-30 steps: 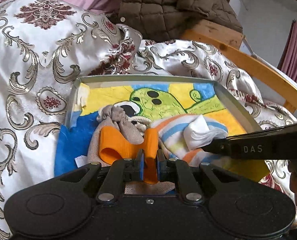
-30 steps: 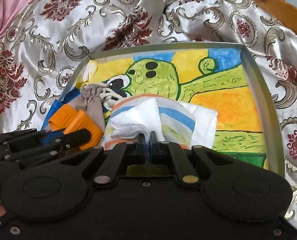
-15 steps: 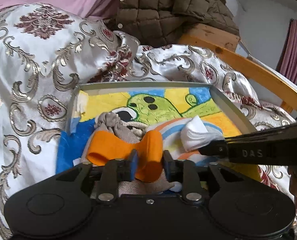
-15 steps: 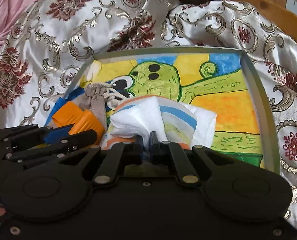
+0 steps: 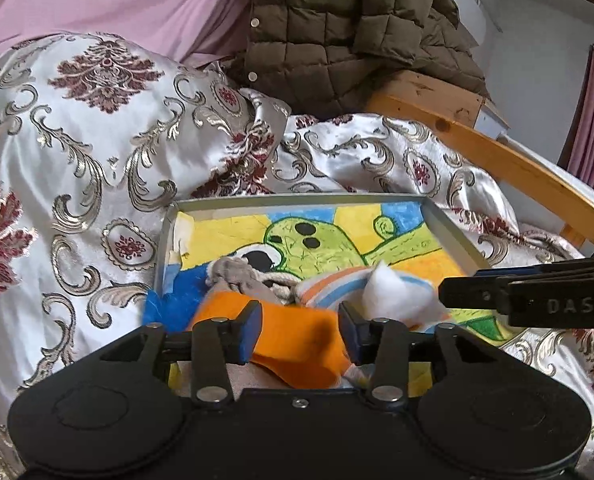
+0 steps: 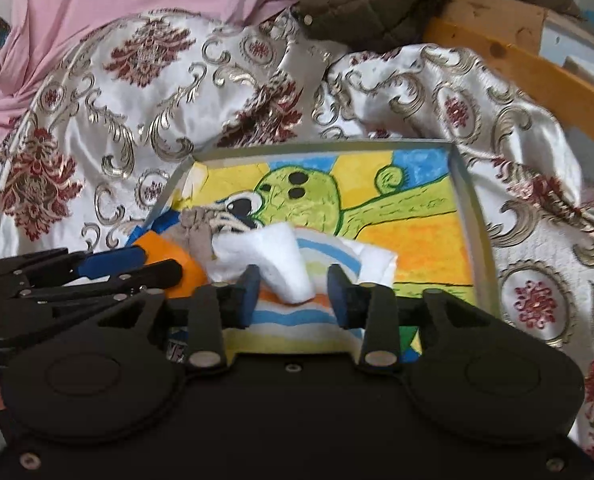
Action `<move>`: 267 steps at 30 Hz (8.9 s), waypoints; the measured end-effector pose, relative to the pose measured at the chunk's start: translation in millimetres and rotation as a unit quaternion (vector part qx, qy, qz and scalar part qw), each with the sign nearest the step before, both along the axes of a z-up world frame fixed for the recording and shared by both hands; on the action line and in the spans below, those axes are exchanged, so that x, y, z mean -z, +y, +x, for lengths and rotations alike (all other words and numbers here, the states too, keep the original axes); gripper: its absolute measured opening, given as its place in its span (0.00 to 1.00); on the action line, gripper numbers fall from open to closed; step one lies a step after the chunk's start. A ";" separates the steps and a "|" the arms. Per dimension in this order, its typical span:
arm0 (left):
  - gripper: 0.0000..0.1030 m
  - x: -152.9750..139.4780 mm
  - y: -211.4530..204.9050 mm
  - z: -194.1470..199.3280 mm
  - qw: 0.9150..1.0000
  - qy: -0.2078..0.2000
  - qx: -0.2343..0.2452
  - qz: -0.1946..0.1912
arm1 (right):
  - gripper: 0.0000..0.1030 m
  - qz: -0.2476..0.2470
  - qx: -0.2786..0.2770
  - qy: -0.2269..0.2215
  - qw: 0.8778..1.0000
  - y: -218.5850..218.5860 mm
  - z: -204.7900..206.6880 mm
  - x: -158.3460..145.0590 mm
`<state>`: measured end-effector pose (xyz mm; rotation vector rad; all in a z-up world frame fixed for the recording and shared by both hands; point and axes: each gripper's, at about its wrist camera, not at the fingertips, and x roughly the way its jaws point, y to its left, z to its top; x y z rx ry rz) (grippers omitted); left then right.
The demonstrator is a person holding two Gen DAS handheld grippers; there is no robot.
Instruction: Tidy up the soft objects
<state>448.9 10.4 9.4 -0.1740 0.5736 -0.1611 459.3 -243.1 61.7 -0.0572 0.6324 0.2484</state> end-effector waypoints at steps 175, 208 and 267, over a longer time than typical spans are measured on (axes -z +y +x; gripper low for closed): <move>0.20 51.3 -45.0 -119.7 0.955 0.087 0.218 -0.180 | 0.41 0.026 0.081 -0.012 0.996 -63.9 -238.2 91.5; 0.00 35.8 -18.6 -136.9 0.943 0.097 0.243 -0.205 | 0.06 0.011 0.092 -0.029 0.995 -59.4 -264.2 86.5; 0.00 -37.7 75.5 -147.7 0.972 -0.050 0.141 -0.182 | 0.05 -0.082 -0.038 -0.060 0.994 21.2 -232.3 26.5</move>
